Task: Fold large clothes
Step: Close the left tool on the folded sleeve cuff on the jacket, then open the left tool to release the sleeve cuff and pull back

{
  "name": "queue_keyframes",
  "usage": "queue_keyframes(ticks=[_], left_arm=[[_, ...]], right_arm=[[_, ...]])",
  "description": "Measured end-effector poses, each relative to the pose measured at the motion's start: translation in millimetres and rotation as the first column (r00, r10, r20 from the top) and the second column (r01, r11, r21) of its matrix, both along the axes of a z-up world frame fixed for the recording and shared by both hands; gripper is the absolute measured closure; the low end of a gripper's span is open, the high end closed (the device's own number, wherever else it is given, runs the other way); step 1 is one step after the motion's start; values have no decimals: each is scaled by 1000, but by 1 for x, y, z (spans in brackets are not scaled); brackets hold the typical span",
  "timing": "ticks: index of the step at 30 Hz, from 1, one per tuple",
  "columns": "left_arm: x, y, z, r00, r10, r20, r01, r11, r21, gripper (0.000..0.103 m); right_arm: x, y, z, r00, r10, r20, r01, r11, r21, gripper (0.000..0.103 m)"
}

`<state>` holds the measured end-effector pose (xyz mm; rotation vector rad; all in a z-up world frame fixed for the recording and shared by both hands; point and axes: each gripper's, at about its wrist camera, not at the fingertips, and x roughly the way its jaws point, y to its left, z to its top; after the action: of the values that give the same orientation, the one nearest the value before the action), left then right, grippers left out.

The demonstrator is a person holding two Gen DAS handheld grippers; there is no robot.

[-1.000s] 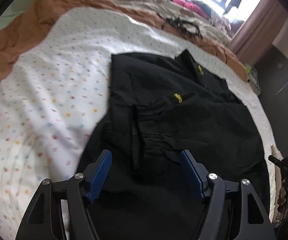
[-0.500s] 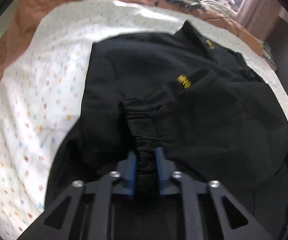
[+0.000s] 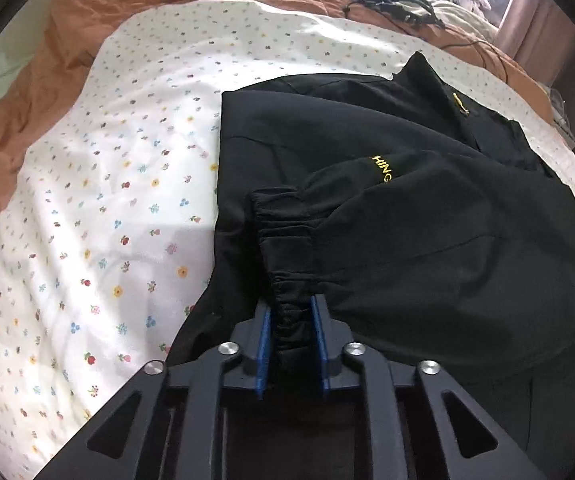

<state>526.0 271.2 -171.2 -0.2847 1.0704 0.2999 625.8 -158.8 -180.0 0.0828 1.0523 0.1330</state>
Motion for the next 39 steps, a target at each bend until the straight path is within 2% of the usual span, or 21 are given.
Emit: queue_keyframes(ticks=[3, 7, 12, 15, 20, 29, 35, 39], left_arm=[[-5, 2, 5, 1000, 5, 10, -5, 1000, -21, 75], [-21, 3, 21, 999, 19, 40, -18, 999, -45, 68], [-53, 4, 46, 991, 34, 129, -26, 998, -58, 34], [-73, 1, 62, 982, 44, 182, -32, 997, -69, 26], [-105, -12, 87, 965, 34, 259, -20, 998, -55, 24], [-168, -43, 124, 951, 1, 308, -4, 1000, 9, 24], [-211, -59, 139, 940, -17, 340, -5, 998, 62, 24], [-233, -67, 143, 937, -25, 348, 1, 998, 69, 24]], right_arm=[[-4, 3, 9, 1000, 14, 23, -13, 999, -31, 39], [-14, 6, 28, 997, 51, 60, -51, 999, -4, 39], [-32, 13, 46, 991, 74, 108, -72, 997, -22, 38], [-45, 10, 54, 990, 75, 122, -74, 997, -13, 38], [-72, 3, 70, 986, 65, 154, -68, 998, 15, 38], [-121, -11, 91, 969, 100, 228, -126, 987, 102, 38], [-152, -18, 87, 960, 135, 245, -155, 986, 64, 38], [-174, -28, 88, 956, 114, 269, -134, 989, 57, 38]])
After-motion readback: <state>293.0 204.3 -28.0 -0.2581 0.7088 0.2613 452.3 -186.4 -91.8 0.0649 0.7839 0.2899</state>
